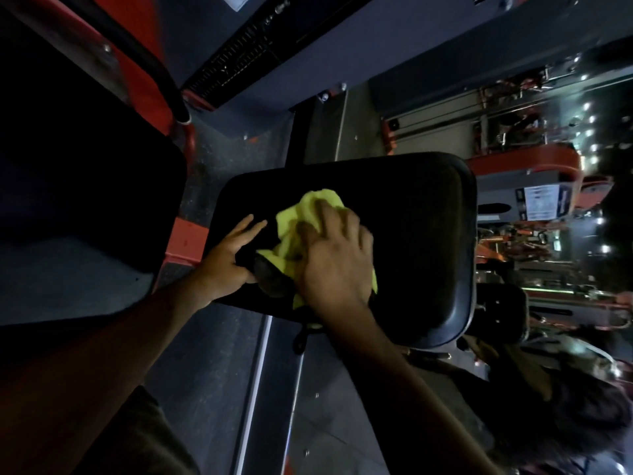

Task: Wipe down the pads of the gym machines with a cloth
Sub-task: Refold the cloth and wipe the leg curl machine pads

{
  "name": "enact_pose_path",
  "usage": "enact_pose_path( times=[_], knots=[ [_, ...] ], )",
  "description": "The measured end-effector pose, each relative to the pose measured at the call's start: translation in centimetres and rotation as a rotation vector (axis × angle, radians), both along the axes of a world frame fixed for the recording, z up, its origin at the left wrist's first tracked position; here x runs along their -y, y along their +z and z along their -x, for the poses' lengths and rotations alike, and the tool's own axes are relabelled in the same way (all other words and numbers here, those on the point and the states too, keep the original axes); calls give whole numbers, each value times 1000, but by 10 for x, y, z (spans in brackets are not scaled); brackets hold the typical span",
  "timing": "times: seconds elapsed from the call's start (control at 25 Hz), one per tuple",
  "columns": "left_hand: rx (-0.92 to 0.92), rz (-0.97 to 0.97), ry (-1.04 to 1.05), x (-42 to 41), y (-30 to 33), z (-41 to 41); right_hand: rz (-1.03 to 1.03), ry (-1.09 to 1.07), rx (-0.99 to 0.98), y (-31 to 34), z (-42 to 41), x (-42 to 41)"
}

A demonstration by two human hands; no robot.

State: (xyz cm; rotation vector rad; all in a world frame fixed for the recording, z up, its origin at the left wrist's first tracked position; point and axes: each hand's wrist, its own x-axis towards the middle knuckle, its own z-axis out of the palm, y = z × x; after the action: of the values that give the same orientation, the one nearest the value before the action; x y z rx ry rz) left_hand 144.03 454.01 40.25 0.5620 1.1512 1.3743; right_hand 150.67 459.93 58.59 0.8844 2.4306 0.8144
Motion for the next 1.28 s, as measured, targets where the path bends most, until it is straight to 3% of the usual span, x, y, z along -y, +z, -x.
enact_pose_path(
  times=[0.12, 0.2, 0.32, 0.44, 0.56, 0.68, 0.92, 1.08, 1.16, 1.28],
  knots=[
    [-22, -2, -44, 1, -4, 2, -184, -119, -198, 32, 6, -28],
    [-52, 12, -22, 0, -8, 2, -221, -199, -229, 14, 43, -52],
    [-83, 72, 7, 2, -18, 2, 109, -139, -22, -42, 62, -31],
    [-49, 113, 34, 7, -28, 8, 277, -103, 75, -34, 27, 2],
    [-44, 112, -12, 12, -30, 8, 119, -197, -111, 3, 18, -10],
    [-68, 109, -21, 11, -31, 7, -77, -220, -243, -11, 53, -53],
    [-81, 249, 2, 16, -42, 10, 152, -71, 29, -102, 60, -25],
    [0, 304, -2, 26, -52, 6, 350, -135, 133, -76, 11, 26],
    [3, 274, 17, 26, -52, 5, 279, -186, 43, -41, -5, 29],
    [-42, 346, 31, 22, -45, 7, -93, -177, -257, -9, 13, -9]
  ],
)
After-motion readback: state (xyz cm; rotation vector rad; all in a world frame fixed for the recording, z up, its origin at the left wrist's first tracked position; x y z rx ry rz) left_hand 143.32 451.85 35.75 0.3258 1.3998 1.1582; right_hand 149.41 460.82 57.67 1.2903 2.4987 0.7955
